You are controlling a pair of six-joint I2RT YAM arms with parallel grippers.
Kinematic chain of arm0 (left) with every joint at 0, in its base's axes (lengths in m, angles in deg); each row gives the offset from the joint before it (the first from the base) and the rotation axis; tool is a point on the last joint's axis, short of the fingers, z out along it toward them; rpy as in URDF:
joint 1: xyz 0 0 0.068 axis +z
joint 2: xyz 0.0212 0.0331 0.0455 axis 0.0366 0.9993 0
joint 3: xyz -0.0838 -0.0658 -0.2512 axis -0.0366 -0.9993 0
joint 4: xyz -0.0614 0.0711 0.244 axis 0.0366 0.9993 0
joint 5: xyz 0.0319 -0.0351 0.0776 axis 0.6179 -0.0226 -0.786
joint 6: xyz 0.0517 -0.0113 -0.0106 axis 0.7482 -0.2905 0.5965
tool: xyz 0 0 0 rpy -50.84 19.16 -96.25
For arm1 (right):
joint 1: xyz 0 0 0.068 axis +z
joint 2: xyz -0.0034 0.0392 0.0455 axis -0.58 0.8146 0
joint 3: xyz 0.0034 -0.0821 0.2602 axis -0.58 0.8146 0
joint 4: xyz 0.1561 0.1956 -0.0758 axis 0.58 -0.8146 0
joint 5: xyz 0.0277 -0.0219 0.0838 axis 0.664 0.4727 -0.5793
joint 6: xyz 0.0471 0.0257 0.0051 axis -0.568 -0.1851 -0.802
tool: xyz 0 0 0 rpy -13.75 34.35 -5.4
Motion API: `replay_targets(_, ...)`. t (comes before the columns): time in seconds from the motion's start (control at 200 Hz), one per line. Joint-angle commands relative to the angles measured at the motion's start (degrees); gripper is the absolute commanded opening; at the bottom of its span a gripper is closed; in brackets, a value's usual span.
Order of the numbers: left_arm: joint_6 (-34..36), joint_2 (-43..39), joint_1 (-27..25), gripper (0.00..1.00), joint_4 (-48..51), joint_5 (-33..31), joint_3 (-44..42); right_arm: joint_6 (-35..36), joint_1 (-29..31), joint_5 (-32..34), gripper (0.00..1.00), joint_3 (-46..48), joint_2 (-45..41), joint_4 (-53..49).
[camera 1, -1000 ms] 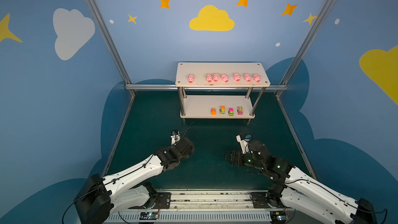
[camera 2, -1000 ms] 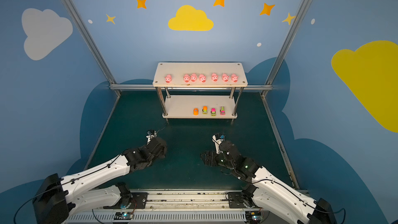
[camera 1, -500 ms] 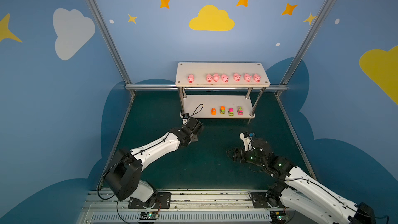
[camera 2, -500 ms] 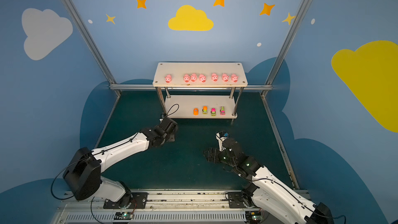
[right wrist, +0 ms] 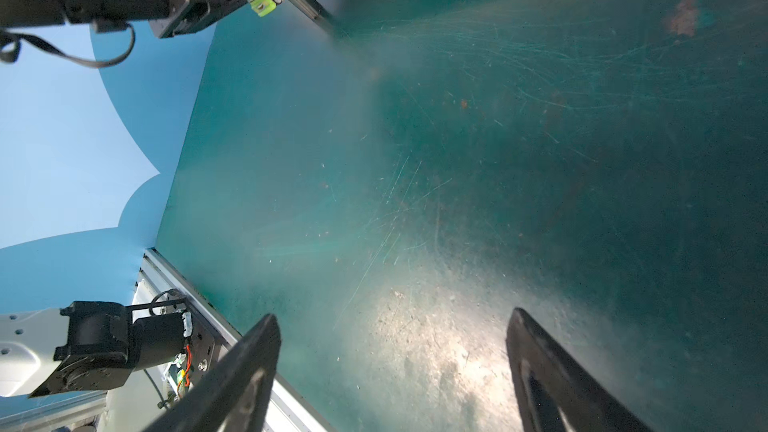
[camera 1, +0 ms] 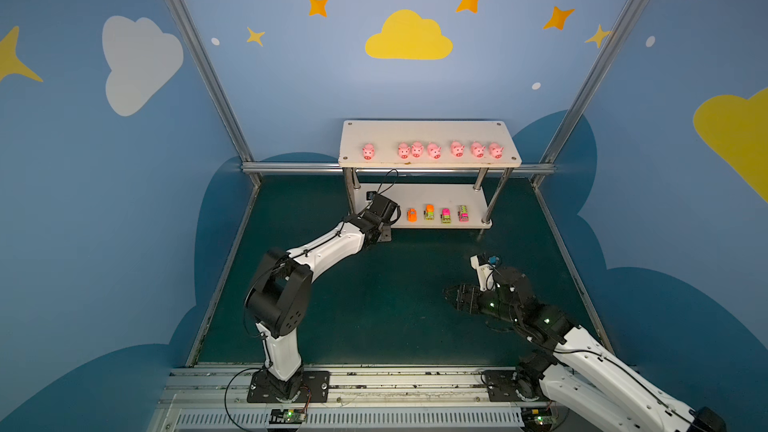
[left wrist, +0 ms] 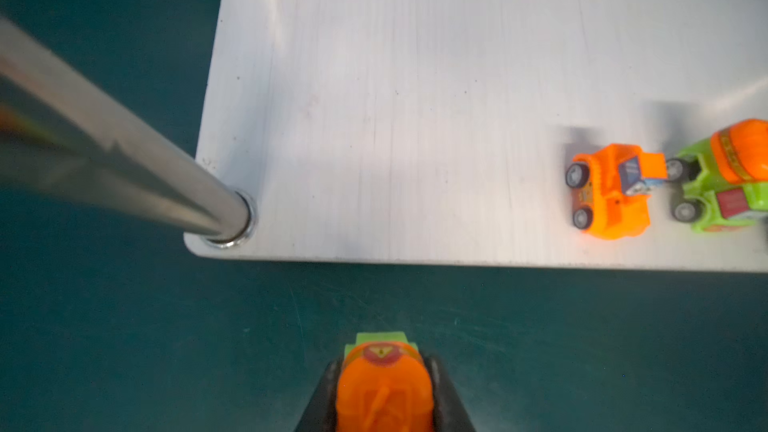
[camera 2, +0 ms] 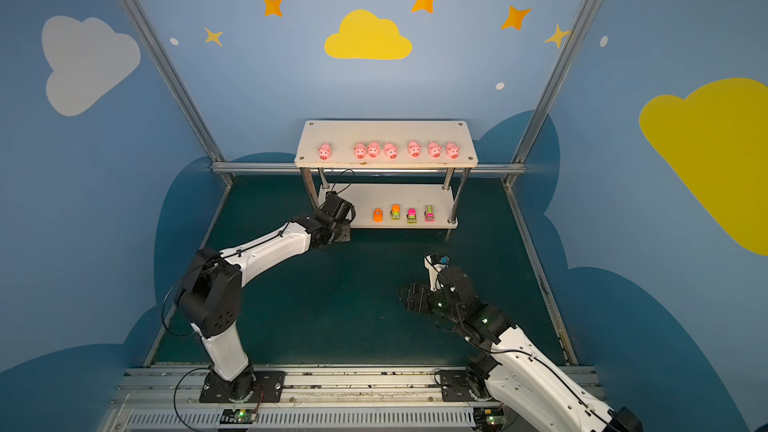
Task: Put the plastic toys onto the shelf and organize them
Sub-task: 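Carry the truck with the left gripper to the lower shelf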
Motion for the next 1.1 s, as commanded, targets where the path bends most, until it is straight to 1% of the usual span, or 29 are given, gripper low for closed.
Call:
replay_targets(0.0, 2.3, 2.28, 0.9, 0.25, 0.68, 0.43, 3.71, 0.38, -0.91, -0.56, 0.84, 1.1, -0.83, -1.55)
replay_targets(0.305, 3.7, 10.04, 2.68, 0.25, 0.67, 2.21, 11.71, 0.98, -2.81, -1.58, 0.84, 1.22, -0.19, -1.43)
replay_targets(0.586, 4.29, 15.19, 3.32, 0.26, 1.34, 3.44, 18.47, 1.44, -5.12, -3.08, 0.84, 1.03, 1.71, -0.45)
replay_targets(0.901, 4.01, 18.37, 3.75, 0.3, 1.5, 4.84, 21.51, 1.7, -6.79, -4.52, 0.84, 0.61, 4.55, 1.25)
replay_targets(1.091, 3.99, 18.78, 3.8, 0.36, 1.64, 5.66, 22.24, 1.87, -7.32, -5.04, 0.84, 0.04, 5.97, 1.98)
